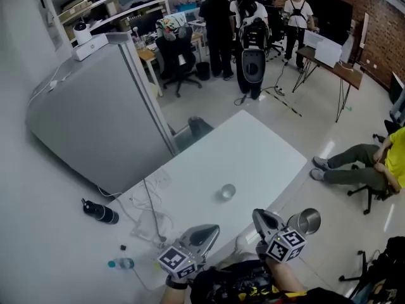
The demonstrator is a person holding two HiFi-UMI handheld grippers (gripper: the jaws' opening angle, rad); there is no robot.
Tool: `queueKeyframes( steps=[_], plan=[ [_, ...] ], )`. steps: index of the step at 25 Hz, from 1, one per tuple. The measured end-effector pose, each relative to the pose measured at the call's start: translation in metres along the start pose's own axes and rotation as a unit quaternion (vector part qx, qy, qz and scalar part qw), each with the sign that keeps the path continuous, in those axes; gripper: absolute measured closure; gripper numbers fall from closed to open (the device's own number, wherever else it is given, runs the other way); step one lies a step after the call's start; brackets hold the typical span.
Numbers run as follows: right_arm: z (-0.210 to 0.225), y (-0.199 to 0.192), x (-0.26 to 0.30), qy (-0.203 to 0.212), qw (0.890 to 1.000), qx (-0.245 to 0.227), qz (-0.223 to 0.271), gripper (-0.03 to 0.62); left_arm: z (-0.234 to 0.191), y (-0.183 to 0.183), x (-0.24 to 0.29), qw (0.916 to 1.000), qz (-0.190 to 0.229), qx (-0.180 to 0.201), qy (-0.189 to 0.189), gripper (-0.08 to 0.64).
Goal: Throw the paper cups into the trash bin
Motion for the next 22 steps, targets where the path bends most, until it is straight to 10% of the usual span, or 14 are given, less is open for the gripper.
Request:
queueKeyframes(
  steps=[16,22],
  plan=[
    [0.1,0.045,0.073,0.061,0.998,-0.019,-0.007,0.589,-0.057,0.033,0.143,0.9986,-0.023,0.01,0.048,0.56],
    [0.09,0.064,0.094,0.126,0.989,-0.077,0.002,0.588,-0.088,0.035,0.124,0.9921,0.001,-0.061,0.109,0.56]
  ],
)
Point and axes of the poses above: the fingertips, and each gripper's own axes: x forward along the fingers, z to its right, y out of its top, the point moved 3 cm from there along -x, backward along the fingers, and after that the axes turned 12 degrees about -x, right-handed, at the moved point
